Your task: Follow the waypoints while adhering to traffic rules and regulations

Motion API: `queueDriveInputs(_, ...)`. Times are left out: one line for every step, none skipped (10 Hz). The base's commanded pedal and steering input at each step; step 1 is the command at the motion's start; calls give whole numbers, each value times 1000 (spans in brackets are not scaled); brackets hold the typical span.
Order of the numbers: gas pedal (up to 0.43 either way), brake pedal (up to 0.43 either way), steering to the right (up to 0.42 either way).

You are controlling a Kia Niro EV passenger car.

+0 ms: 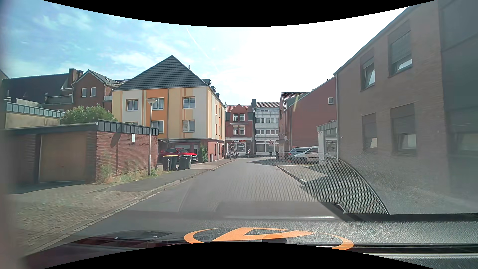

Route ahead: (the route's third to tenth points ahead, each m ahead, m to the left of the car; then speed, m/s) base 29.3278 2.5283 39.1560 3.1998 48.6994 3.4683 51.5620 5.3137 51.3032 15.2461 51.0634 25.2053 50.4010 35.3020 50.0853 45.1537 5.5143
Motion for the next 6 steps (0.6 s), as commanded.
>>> queueDriveInputs(20, 0, 10)
queueDriveInputs(8, 0, 10)
queueDriveInputs(0, 0, 10)
queueDriveInputs(0, 0, 8)
queueDriveInputs(0, 0, 7)
queueDriveInputs(0, 0, 7)
